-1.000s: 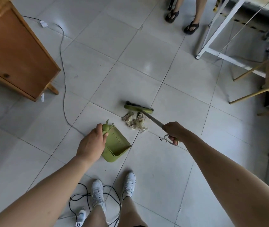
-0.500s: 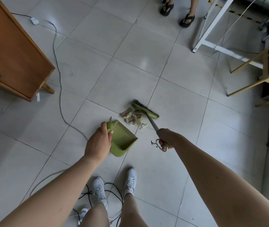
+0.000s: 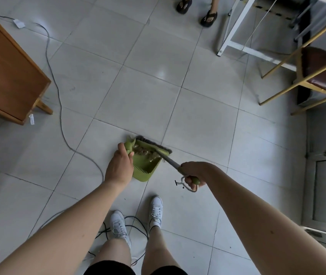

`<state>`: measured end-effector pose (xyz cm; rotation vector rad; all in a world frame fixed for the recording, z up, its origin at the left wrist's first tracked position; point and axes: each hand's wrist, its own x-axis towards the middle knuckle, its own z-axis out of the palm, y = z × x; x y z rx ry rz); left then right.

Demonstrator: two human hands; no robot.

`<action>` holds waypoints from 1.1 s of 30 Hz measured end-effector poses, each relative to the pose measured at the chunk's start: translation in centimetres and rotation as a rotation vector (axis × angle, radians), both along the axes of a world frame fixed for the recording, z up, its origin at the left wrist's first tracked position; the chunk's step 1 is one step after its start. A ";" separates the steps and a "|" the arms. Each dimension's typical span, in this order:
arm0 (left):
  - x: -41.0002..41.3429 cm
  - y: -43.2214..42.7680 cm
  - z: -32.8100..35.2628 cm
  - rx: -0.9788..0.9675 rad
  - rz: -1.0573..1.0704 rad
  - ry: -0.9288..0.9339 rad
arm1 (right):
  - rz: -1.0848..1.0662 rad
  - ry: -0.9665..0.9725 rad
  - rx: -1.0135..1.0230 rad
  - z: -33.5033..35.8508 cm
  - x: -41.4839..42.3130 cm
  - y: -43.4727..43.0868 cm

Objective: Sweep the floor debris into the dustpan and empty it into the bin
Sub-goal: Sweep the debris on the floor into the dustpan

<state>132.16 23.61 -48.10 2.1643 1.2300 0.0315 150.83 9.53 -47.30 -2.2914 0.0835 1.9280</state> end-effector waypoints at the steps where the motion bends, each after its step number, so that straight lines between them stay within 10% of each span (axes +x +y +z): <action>1: -0.3 -0.3 0.0 -0.015 0.003 -0.001 | 0.030 -0.010 -0.003 0.7 -0.3 -0.1; 20: -9.5 -0.2 1.6 -0.271 0.104 -0.102 | -0.182 -0.137 0.149 9.3 -2.3 4.6; 33: -13.1 -1.0 -0.2 -0.207 0.124 -0.073 | 0.298 -0.116 0.018 1.7 -9.7 4.7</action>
